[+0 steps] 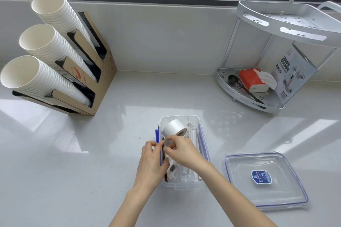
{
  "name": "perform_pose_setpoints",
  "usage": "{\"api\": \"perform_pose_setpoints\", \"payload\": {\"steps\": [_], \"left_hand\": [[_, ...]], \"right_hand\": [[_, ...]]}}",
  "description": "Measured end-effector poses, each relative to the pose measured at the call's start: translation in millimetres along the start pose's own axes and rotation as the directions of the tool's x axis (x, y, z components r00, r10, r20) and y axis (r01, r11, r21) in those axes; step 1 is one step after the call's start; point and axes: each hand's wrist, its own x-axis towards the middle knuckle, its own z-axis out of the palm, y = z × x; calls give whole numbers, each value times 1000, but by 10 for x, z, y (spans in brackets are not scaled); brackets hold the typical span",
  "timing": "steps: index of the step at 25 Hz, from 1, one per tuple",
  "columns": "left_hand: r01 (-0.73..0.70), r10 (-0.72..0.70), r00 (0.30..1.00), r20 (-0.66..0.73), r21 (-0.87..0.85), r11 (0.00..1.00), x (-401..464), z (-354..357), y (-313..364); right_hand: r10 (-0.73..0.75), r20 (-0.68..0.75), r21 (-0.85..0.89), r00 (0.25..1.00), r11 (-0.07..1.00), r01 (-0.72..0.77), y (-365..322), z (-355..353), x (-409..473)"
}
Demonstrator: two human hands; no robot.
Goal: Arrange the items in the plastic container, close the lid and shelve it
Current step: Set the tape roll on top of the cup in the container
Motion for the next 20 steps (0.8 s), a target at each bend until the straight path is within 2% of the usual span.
{"api": "perform_pose_setpoints", "payload": {"steps": [4, 9, 11, 15, 20], "left_hand": [[-13, 13, 1000, -12, 12, 1000, 1, 6, -8], [-6, 6, 1000, -20, 11, 1000, 3, -5, -8], [-1, 1, 1000, -12, 18, 1000, -5, -10, 1], [-16, 16, 1000, -25, 14, 1000, -12, -48, 14], [-127, 127, 991, 37, -14, 992, 33, -68, 114]], "right_hand": [[-24, -45, -14, 999, 1000, 23, 107, -158, -60], [11, 79, -185, 997, 983, 4, 288, -185, -171], [15, 69, -221, 997, 975, 1, 339, -160, -165], [25, 26, -168, 999, 986, -20, 349, -175, -162], [-64, -73, 54, 995, 996, 68, 238, -334, -149]]}}
